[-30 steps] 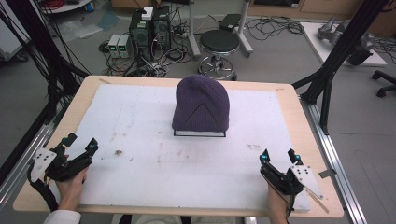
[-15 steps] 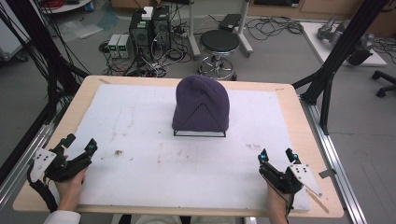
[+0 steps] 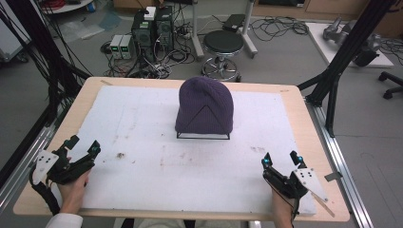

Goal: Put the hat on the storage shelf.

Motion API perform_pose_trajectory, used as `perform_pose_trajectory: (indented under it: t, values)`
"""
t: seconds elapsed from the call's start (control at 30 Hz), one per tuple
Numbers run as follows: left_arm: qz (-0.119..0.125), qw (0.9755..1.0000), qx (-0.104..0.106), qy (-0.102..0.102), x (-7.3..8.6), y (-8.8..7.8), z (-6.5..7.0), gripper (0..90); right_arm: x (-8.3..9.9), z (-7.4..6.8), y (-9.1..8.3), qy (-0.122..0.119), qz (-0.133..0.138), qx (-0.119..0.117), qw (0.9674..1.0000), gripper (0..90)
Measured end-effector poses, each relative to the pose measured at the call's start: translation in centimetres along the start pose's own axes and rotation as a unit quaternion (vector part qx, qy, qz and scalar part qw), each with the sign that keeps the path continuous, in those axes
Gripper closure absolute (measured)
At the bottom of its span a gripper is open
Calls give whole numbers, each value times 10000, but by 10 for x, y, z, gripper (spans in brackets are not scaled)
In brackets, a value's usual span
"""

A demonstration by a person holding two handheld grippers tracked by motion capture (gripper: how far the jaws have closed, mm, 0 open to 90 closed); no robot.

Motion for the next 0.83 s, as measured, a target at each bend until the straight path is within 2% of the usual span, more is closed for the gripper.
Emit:
perform_pose_trajectory:
  t: [0.27,0.83]
  values:
    - [-22,10000,43,-32,0,1,1,188,0,1,-1,-1,1,-27,10000,101]
    - [-55,9999,-13,-103,1,0,-2,183,0,-3,0,-87,-35,-110,9999,101]
Point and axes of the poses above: each handheld gripper's, and its own axes: y roughly forward along the jaws, x roughly out of its underside, z roughly to its right, the point moved 5 cm from there along y, roughly forward along the jaws, and after that the axes turned 2 degrees about x, right-handed, at the moved point
